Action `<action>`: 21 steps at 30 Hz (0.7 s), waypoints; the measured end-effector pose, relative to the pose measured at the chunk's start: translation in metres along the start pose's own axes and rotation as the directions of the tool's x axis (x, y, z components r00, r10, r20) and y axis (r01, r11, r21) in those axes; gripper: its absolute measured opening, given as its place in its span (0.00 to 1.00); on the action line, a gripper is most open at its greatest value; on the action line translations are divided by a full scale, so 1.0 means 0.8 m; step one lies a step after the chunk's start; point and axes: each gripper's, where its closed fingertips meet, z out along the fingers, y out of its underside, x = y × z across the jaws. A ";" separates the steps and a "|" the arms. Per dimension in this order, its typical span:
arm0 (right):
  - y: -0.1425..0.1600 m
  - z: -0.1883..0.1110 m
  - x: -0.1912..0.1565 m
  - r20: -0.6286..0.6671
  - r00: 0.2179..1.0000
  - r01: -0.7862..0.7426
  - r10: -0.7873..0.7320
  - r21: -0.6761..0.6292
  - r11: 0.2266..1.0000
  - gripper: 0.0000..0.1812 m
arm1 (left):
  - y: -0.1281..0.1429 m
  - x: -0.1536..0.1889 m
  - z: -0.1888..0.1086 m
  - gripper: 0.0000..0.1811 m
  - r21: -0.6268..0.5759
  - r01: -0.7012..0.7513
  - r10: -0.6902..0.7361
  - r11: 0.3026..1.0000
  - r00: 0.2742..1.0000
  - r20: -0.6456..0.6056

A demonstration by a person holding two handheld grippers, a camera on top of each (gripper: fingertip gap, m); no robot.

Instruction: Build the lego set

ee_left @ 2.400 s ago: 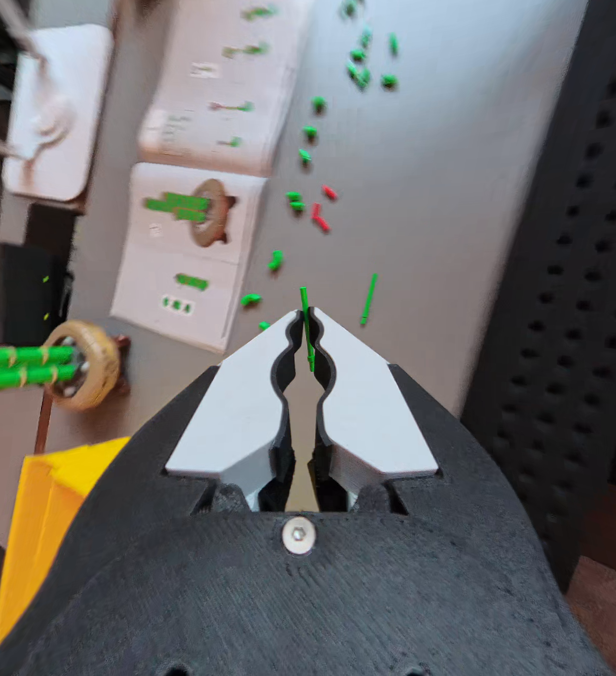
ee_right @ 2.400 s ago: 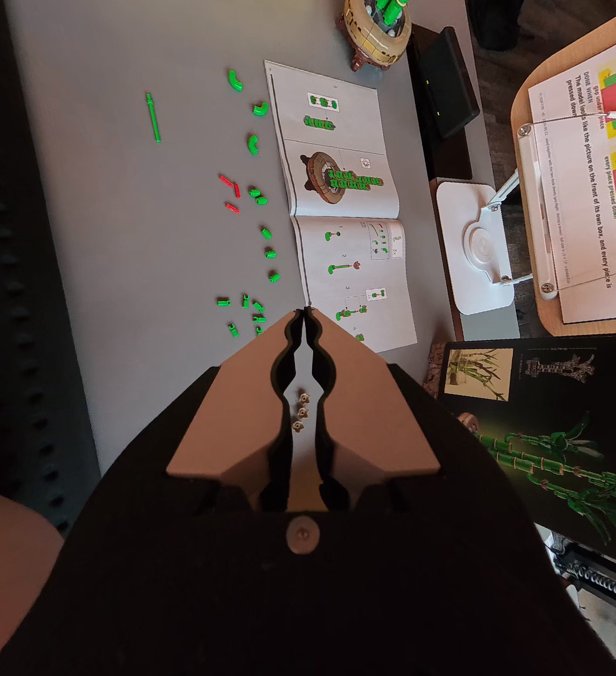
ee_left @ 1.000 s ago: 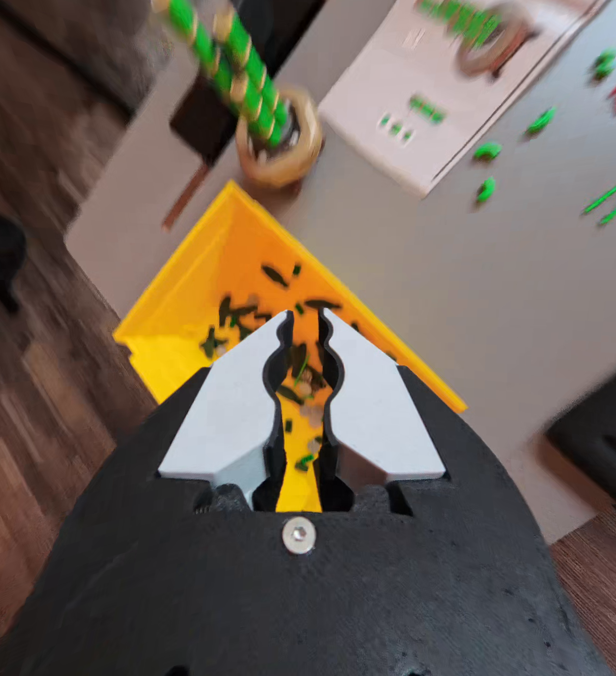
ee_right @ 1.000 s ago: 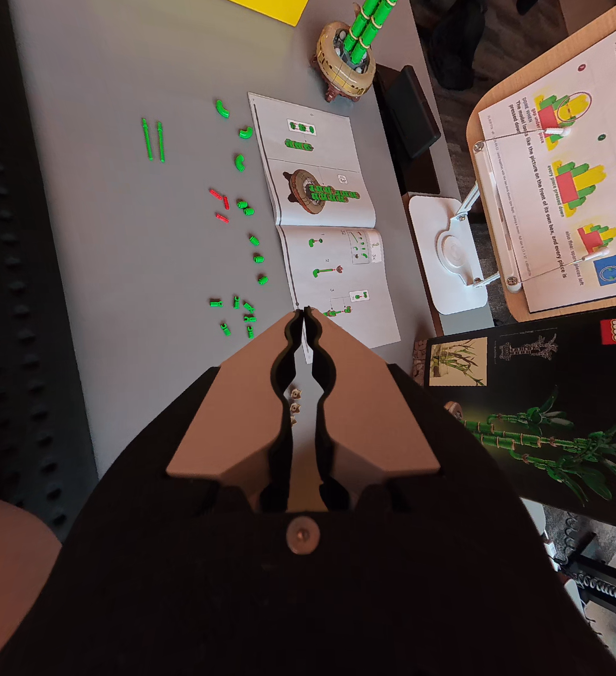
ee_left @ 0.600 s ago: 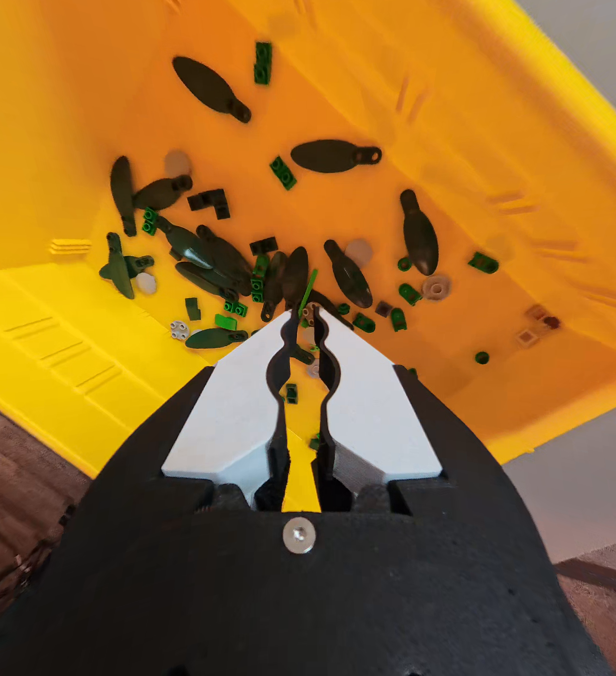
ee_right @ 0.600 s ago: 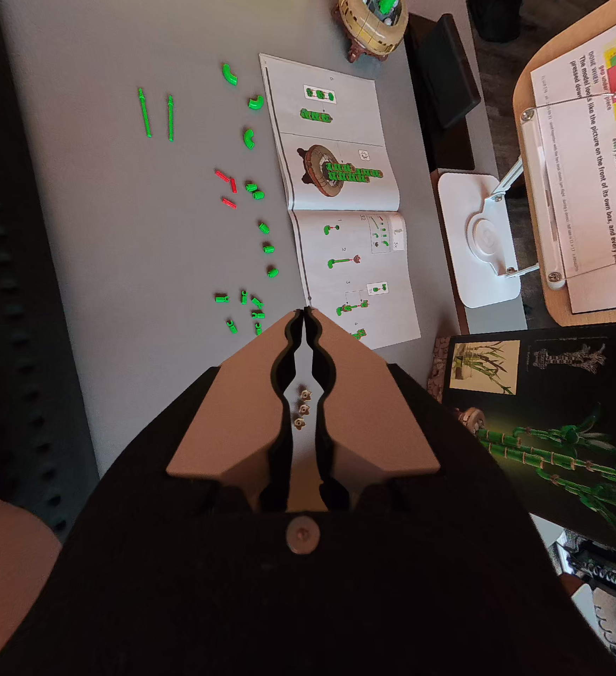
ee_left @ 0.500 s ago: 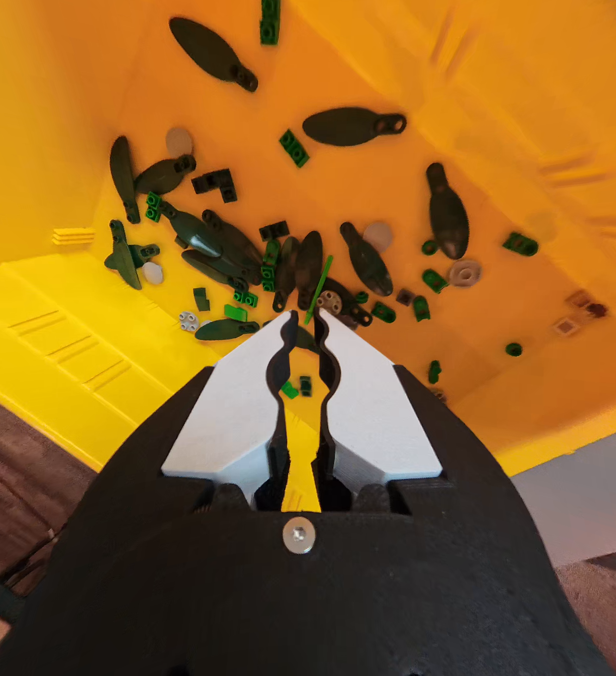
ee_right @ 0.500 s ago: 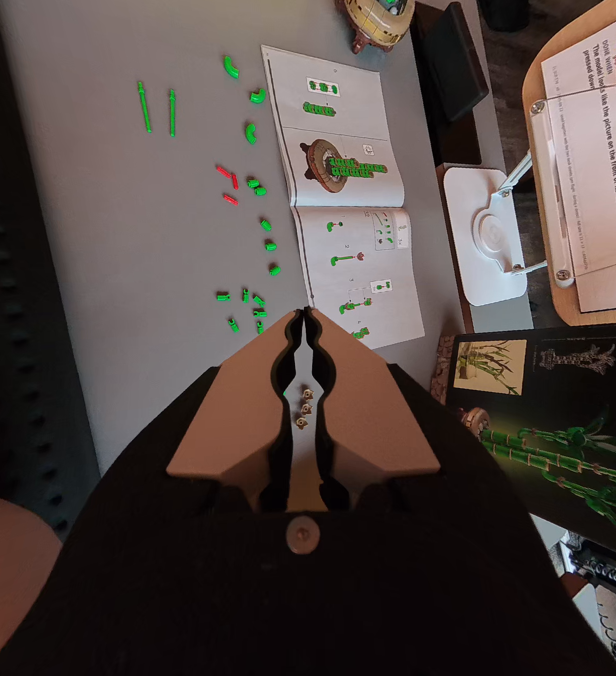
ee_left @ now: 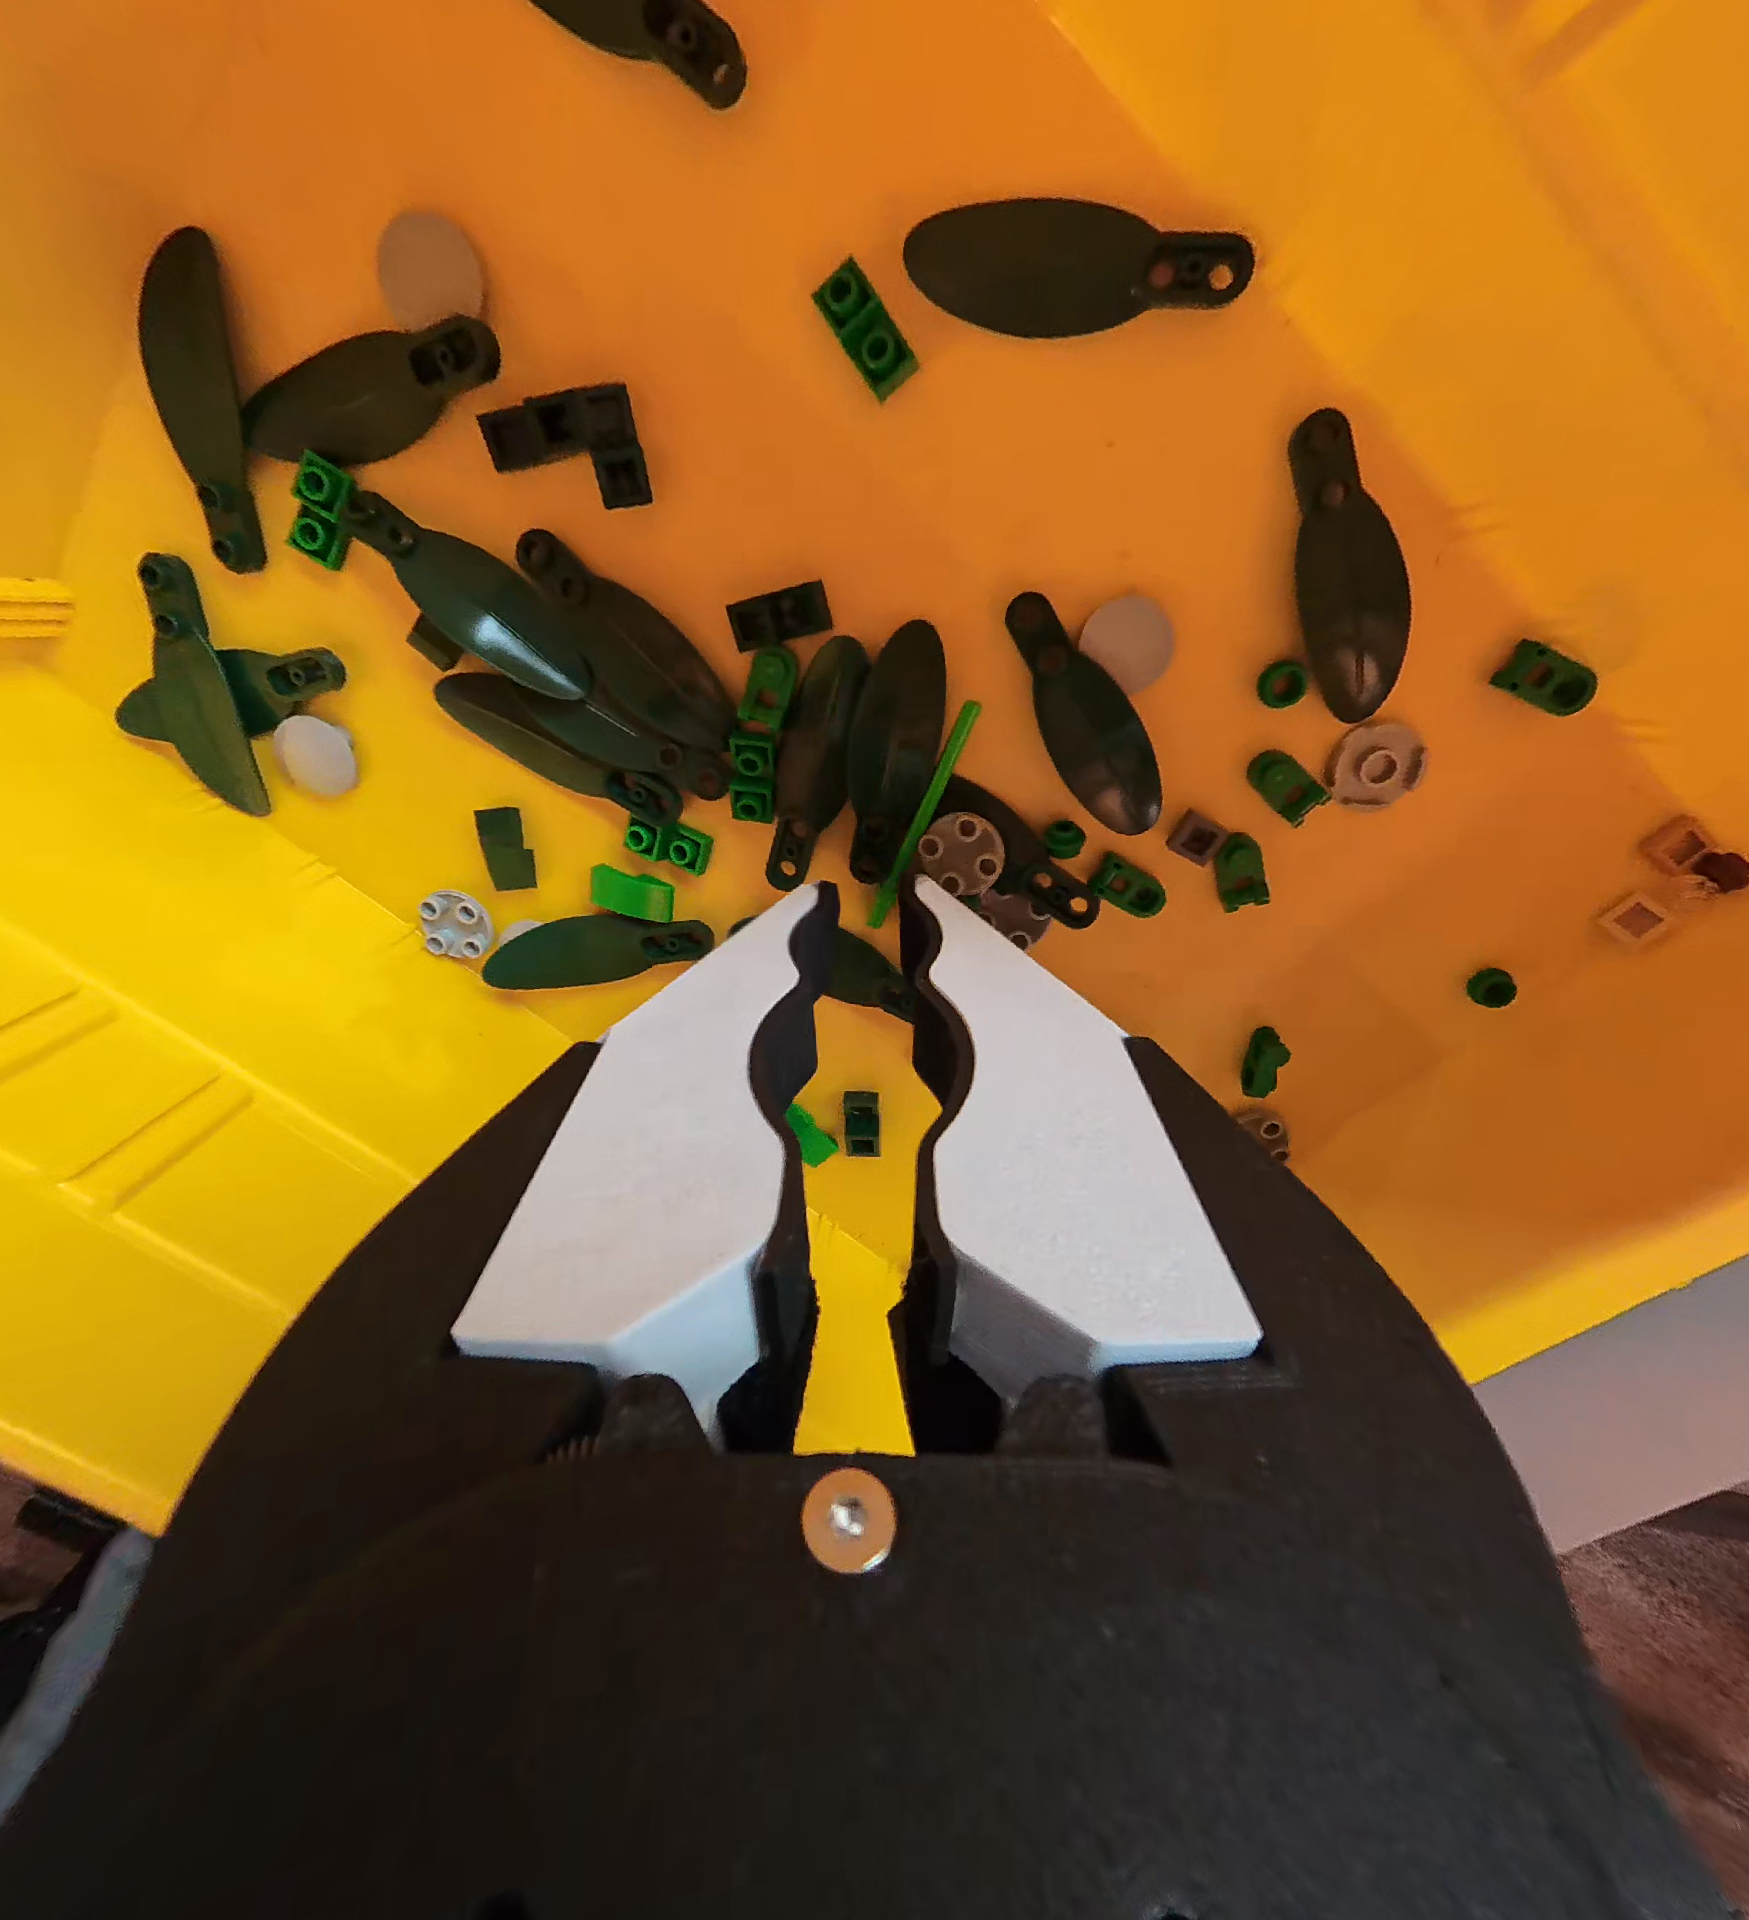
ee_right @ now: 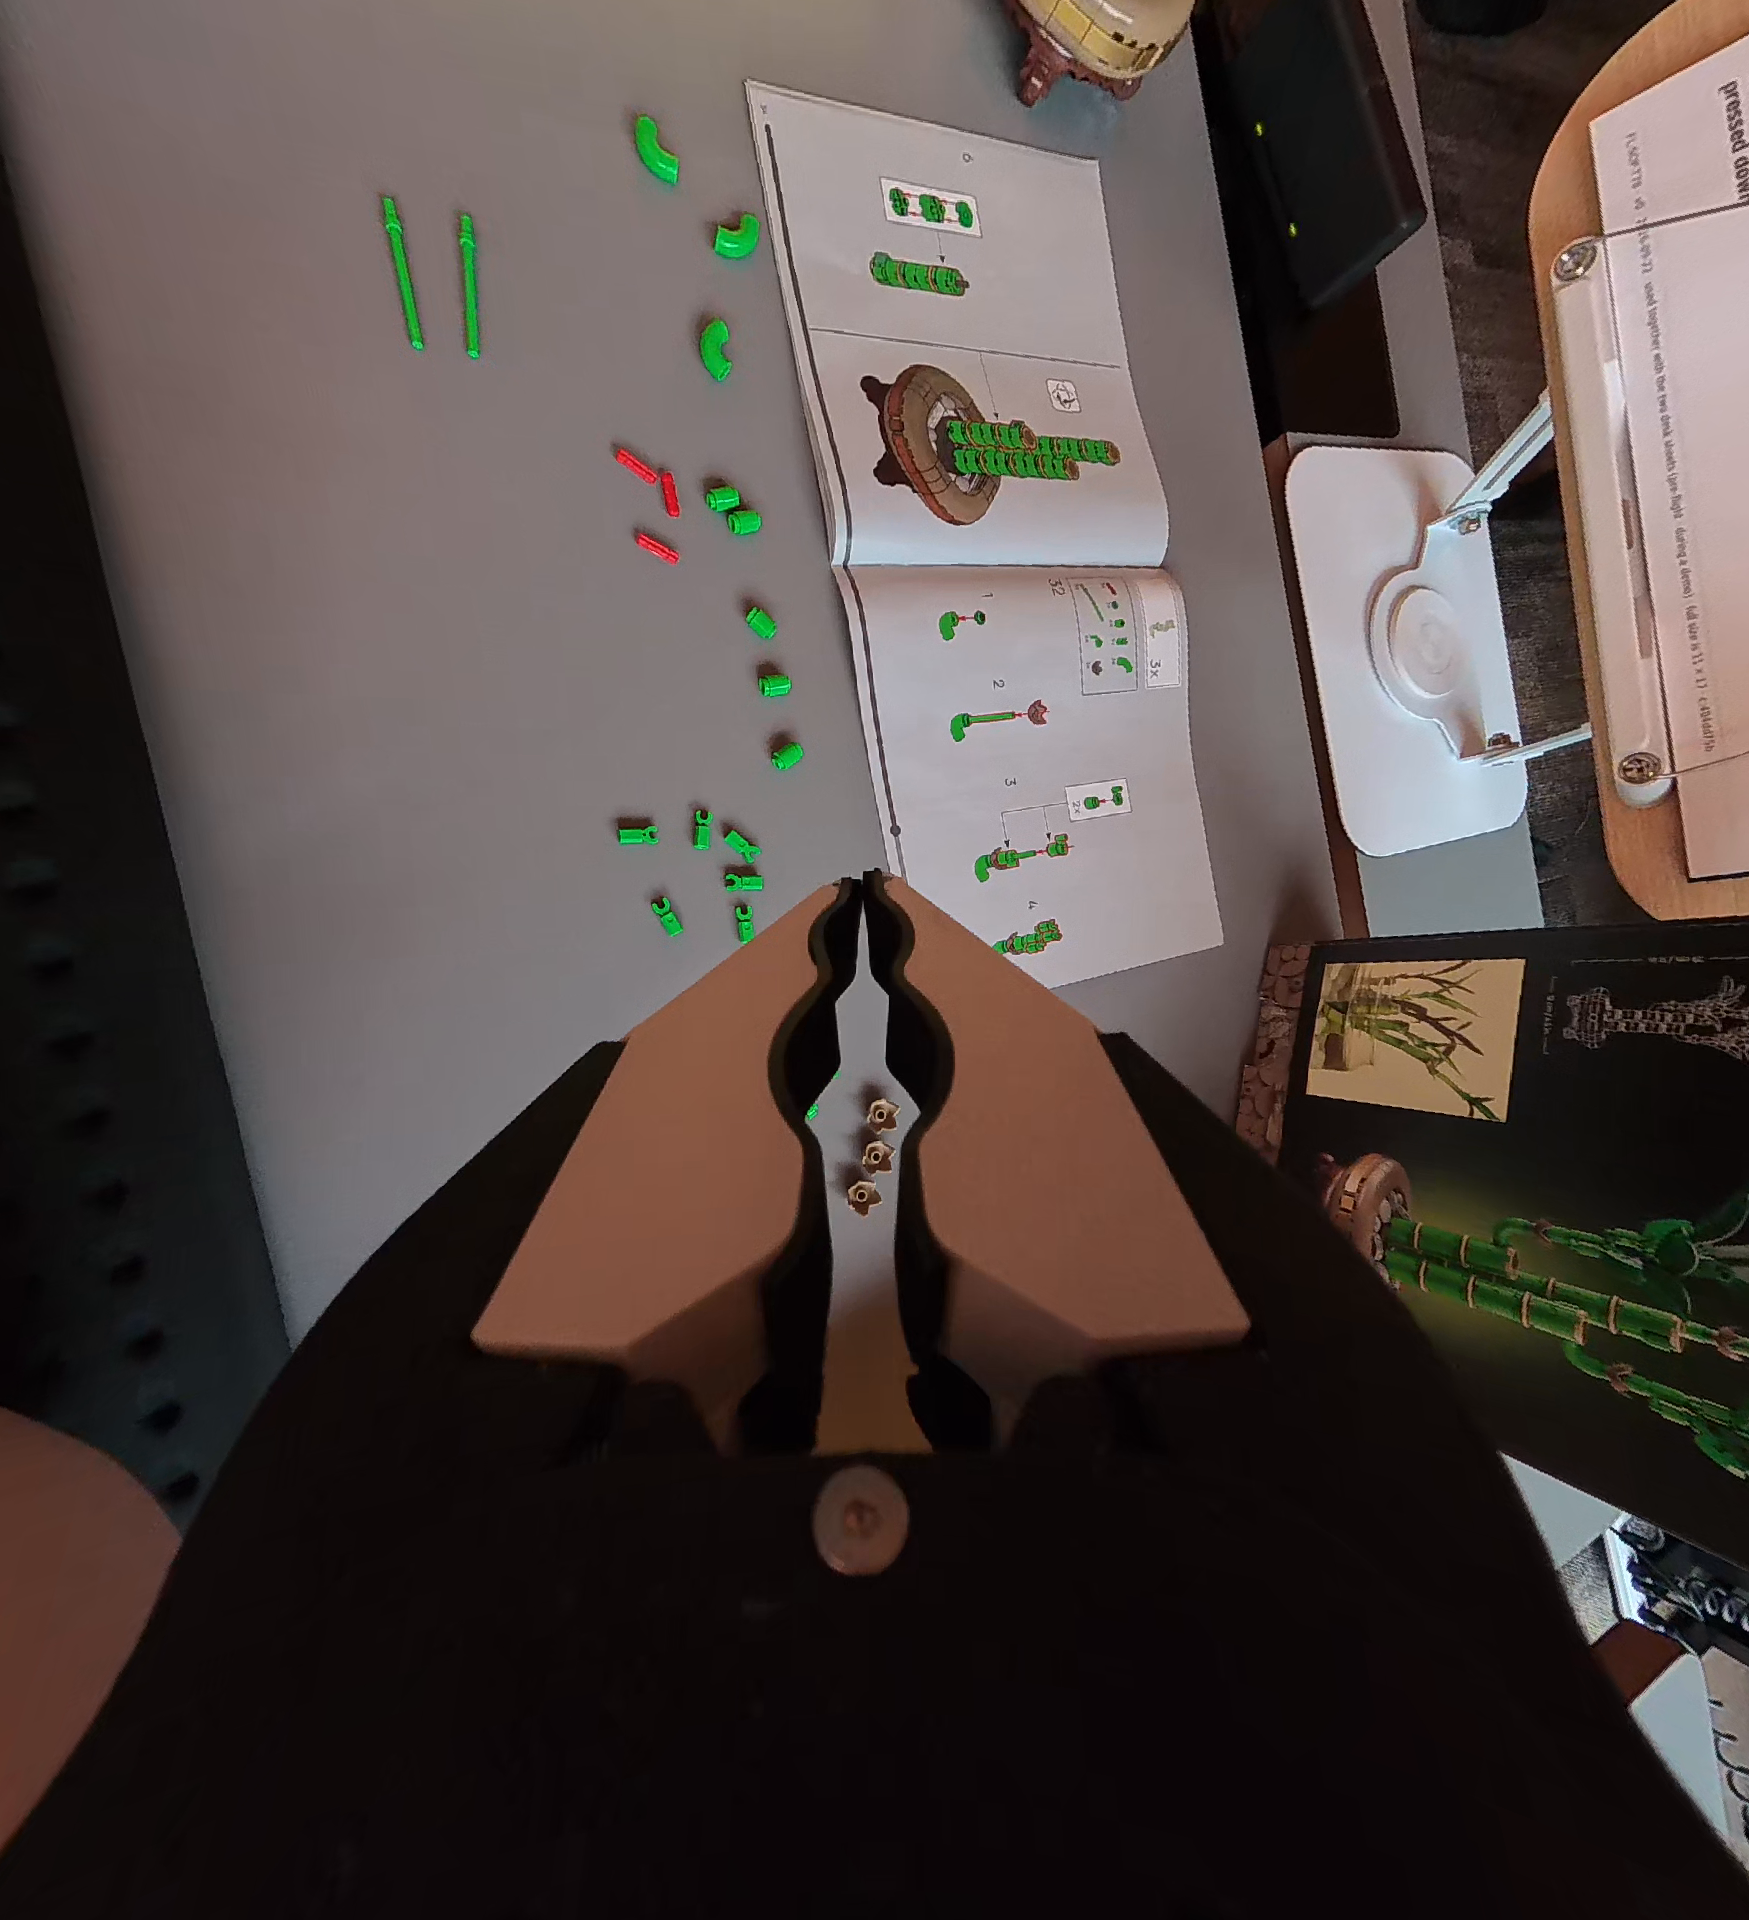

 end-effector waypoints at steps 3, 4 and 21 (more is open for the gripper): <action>0.001 0.001 0.000 0.001 1.000 -0.001 0.001 -0.005 1.000 0.00 | 0.003 -0.001 0.002 0.05 -0.016 0.008 -0.008 1.000 1.000 -0.019; 0.001 0.001 0.000 0.003 1.000 -0.001 0.001 -0.007 1.000 0.00 | 0.004 0.001 0.003 0.05 -0.020 0.014 -0.015 1.000 0.999 -0.035; 0.003 0.000 0.000 0.006 1.000 0.001 -0.001 -0.010 1.000 0.00 | 0.010 0.004 -0.005 0.01 -0.016 0.022 -0.023 1.000 0.998 -0.056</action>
